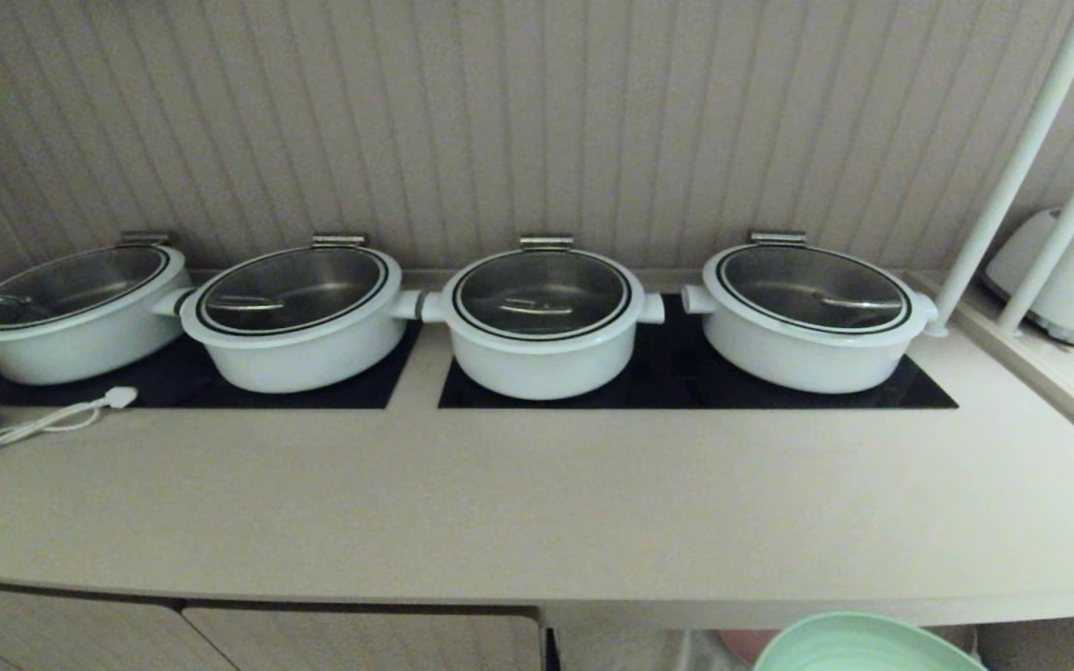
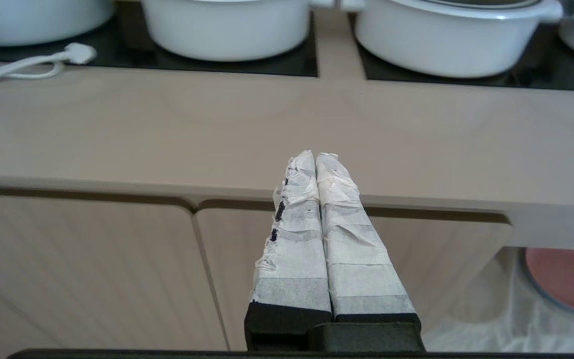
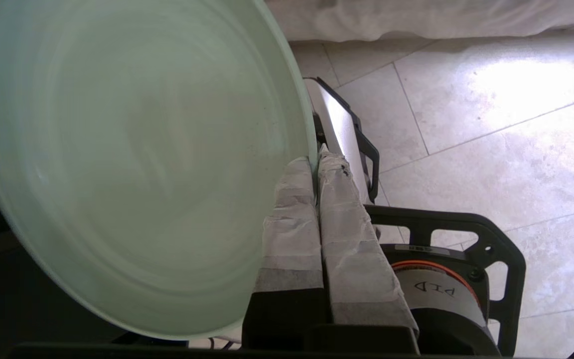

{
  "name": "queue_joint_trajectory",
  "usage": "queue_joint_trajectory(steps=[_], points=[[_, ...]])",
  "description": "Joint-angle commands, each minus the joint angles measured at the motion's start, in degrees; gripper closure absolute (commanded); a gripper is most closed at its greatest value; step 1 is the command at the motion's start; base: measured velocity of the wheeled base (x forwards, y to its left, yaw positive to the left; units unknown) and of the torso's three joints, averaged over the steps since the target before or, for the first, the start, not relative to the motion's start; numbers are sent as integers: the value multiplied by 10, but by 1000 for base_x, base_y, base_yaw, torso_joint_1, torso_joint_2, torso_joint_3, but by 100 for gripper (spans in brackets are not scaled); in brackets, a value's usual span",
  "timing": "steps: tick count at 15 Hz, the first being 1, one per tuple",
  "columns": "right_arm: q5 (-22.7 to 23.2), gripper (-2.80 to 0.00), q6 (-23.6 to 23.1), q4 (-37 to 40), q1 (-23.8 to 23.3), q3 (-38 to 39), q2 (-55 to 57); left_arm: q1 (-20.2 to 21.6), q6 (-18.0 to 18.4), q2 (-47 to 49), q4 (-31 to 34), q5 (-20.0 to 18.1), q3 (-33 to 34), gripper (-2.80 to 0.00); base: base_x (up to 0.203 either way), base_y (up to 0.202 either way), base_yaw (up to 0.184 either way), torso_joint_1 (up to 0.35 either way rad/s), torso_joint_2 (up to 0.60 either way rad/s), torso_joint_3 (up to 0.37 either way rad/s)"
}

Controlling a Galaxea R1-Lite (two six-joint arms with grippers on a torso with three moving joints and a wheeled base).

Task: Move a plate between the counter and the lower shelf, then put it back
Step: Put the plate

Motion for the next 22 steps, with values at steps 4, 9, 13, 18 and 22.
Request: queue_joint_trajectory(steps=[4,9,13,18,22], points=[[1,0,1,1,1,0,3,0,0,0,0,0,0,0,0,-117,-1,-1,1,1],[1,0,1,1,1,0,2,0,0,0,-1,0,0,0,0,-193,3,3,2,1],[1,0,1,1,1,-1,2,0,0,0,0,0,0,0,0,-194,1,1,3,2],[1,0,1,1,0,-1,2,0,0,0,-1,0,0,0,0,-194,1,2,3,5],[1,0,1,1,1,-2,2,0,0,0,0,0,0,0,0,-196,1,3,3,1]])
